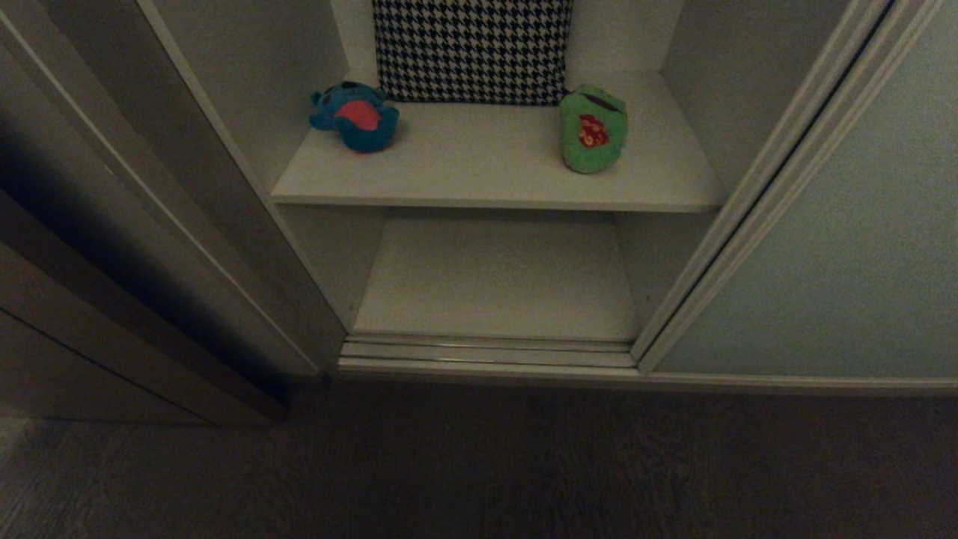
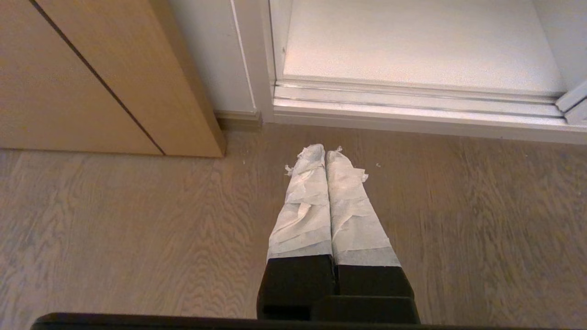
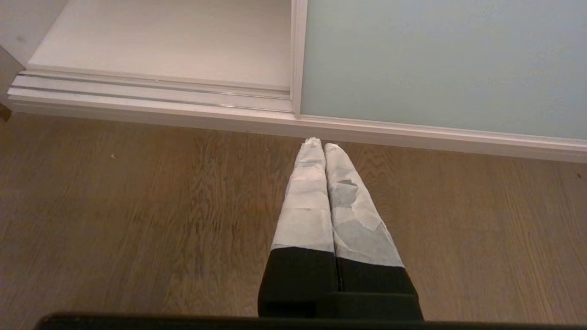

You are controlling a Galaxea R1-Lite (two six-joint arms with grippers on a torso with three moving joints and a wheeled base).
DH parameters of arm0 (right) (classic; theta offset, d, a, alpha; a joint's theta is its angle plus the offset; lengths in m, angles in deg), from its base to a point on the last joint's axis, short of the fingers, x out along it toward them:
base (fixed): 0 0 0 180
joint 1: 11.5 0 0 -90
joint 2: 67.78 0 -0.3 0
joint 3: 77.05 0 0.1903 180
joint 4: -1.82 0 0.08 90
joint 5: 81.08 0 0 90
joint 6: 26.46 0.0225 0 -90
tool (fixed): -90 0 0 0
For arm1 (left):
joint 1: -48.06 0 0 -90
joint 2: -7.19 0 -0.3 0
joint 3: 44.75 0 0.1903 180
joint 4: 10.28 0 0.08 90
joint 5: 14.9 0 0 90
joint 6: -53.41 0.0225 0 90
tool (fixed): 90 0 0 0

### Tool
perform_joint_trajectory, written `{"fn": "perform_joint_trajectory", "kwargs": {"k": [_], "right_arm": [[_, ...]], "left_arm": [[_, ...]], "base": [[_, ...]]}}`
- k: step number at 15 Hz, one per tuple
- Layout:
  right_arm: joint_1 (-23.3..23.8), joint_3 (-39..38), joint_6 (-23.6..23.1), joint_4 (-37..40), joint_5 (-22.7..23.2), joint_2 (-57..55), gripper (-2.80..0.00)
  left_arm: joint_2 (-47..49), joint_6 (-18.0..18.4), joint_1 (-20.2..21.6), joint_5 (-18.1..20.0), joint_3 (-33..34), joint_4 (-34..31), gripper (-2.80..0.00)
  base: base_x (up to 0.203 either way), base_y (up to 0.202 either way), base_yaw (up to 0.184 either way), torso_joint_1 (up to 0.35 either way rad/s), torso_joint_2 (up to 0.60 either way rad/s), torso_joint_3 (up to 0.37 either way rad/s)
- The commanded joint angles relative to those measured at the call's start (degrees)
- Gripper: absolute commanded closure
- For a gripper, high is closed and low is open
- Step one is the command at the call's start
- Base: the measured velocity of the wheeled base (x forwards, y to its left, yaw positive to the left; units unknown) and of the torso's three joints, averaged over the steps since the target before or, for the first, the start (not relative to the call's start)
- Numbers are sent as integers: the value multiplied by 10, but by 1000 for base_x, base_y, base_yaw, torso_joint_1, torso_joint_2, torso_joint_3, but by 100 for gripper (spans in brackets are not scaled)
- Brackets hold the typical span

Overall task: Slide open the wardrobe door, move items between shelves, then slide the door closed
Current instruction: Close the door

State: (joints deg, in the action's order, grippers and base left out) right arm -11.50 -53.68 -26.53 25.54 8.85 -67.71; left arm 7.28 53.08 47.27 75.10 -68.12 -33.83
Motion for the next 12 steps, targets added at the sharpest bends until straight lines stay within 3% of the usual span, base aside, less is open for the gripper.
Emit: {"fn": "perform_joint_trajectory", "kwargs": {"k": [1, 5, 8, 12], "right_arm": [[0, -1, 0, 0, 0, 0, 0], [0, -1, -1, 0, 0, 0, 0], [0, 12, -51, 11, 6, -10, 0], [0, 228, 29, 64, -5, -149, 0]], "left_arm": [[1, 0, 0, 0, 0, 0, 0], [1, 0, 0, 0, 0, 0, 0], [1, 0, 0, 0, 0, 0, 0], [1, 0, 0, 0, 0, 0, 0]], "base": [[0, 0, 0, 0, 0, 0], [0, 0, 0, 0, 0, 0], [0, 0, 0, 0, 0, 0], [0, 0, 0, 0, 0, 0]]}}
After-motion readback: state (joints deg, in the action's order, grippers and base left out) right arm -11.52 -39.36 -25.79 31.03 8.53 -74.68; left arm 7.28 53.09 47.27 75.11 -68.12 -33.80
